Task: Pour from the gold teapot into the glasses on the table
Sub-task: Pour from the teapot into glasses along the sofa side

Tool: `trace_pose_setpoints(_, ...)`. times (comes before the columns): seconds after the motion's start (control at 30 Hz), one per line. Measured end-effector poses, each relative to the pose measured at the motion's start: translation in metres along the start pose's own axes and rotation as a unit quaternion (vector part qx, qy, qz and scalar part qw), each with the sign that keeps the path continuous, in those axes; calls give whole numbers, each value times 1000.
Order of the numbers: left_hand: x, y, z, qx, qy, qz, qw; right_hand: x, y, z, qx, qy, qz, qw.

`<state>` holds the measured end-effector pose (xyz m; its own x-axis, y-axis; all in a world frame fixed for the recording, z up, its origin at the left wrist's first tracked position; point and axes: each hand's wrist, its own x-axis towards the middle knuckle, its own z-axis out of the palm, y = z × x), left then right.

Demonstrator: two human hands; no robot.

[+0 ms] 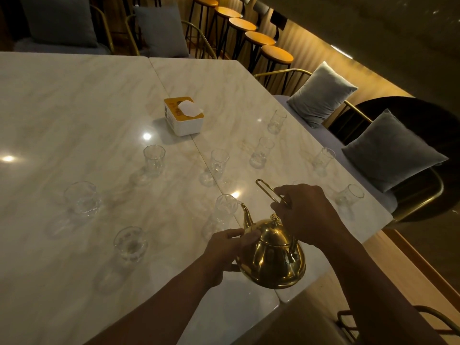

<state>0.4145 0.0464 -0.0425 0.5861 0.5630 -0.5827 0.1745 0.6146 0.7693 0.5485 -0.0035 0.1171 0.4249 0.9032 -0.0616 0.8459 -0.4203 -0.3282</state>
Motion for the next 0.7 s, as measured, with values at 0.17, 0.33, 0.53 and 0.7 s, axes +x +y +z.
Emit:
trace_pose_setpoints(0.17, 1, 0, 0, -1, 1, -2, 1000, 1, 0, 1, -1, 1, 1, 1000)
trace_pose_setpoints(0.33, 0, 0, 0, 0, -3, -2, 1000, 1, 1, 1, -4, 5, -2, 1000)
trace_pose_setpoints(0.53, 0, 0, 0, 4, -11, -2, 1000, 2, 2, 2, 0, 5, 0, 1000)
trace_pose_setpoints(0.7, 0, 0, 1, 8, -16, -1, 1000, 1, 3, 2, 3, 4, 0, 1000)
